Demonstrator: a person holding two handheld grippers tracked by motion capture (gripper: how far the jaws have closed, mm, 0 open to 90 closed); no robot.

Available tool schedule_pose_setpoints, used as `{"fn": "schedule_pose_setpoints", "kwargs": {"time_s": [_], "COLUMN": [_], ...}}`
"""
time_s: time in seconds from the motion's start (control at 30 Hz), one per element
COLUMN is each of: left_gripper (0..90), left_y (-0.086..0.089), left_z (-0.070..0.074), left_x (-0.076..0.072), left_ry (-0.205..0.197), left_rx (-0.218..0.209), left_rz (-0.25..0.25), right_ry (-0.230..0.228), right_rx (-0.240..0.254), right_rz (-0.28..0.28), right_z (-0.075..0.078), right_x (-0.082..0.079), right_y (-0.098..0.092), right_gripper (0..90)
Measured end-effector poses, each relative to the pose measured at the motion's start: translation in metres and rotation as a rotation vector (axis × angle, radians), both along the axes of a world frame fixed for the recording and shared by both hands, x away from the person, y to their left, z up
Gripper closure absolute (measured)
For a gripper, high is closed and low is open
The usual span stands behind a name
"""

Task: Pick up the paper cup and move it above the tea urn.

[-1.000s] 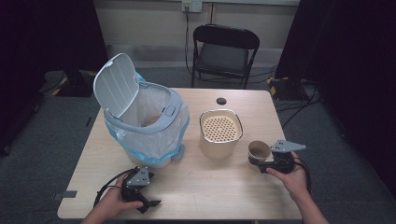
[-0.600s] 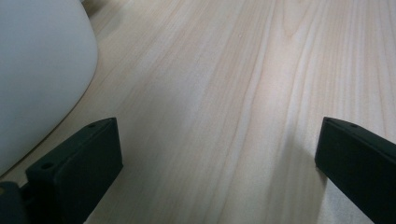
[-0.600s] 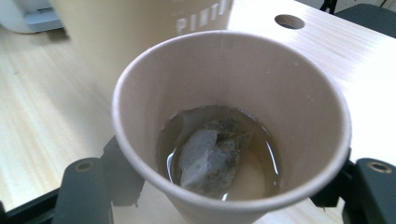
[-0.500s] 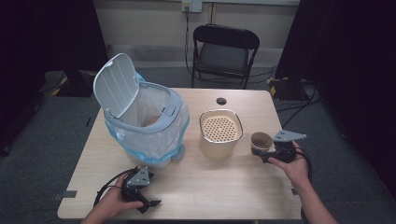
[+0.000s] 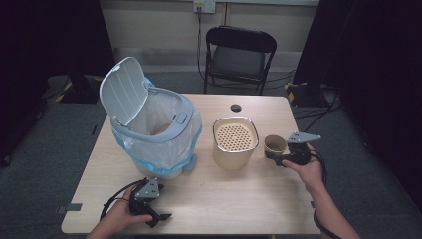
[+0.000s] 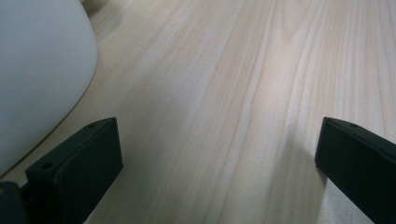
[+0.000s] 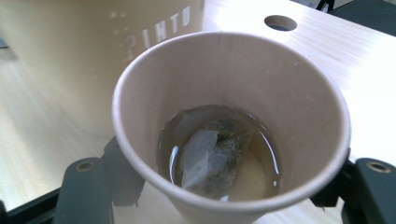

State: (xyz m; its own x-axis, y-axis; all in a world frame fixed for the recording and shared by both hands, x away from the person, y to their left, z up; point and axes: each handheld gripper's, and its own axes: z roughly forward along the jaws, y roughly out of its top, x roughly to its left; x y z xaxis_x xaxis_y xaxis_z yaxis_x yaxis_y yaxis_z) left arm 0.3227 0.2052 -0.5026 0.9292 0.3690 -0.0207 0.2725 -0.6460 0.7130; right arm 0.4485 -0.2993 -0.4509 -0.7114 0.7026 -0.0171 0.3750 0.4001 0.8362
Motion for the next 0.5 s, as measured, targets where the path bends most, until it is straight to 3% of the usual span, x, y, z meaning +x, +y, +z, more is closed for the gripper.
{"fn": "schedule_pose_setpoints", "kwargs": {"time_s": [0.5], "left_gripper": [0.0], "left_y": [0.0], "left_z": [0.0], "left_x": [0.0], "left_ry": [0.0], "left_rx": [0.0], "left_rz": [0.0], "right_ry": [-0.042], "right_rx": [-0.018], "right_rz": [0.029], "right_z": [0.025], "right_x": [0.034], "right_y": [0.007], "right_gripper": [29.8]}}
